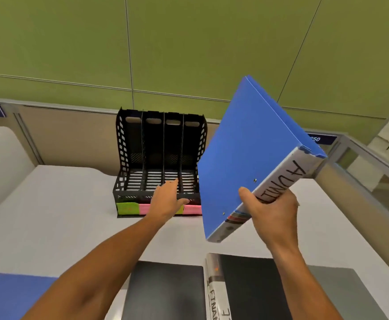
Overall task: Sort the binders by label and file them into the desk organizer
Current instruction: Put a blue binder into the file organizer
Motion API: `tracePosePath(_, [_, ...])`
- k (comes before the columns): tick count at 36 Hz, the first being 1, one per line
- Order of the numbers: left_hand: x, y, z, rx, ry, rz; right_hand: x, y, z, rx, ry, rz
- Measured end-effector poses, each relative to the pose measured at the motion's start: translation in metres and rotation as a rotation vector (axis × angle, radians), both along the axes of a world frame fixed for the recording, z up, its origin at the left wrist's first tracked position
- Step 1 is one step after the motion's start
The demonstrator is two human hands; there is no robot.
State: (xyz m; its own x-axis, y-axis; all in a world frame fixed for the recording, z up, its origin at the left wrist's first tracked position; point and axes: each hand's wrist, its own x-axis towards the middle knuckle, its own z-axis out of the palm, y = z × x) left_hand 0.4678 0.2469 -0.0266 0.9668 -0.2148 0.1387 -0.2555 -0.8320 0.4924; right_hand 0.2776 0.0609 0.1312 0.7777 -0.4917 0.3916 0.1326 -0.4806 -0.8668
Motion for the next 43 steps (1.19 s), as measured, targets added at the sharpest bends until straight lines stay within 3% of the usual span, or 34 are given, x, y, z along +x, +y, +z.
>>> tracePosePath(11, [0.04,-0.014,-0.001,0.066,0.157,-0.059,0.09,0.012,0.018,-0.137,0.025,0.145])
tracePosePath(23, [0.047,-0.006,-0.012,0.368,0.039,-0.195,0.157,0.039,-0.004,-0.138,-0.012,0.153])
tracePosePath(37, [0.044,0.007,-0.008,0.321,0.072,-0.27,0.172,0.061,-0.081,-0.091,-0.043,0.026])
tracePosePath(43, [0.041,0.007,-0.011,0.441,-0.019,-0.281,0.179,0.058,-0.091,-0.057,0.046,0.049])
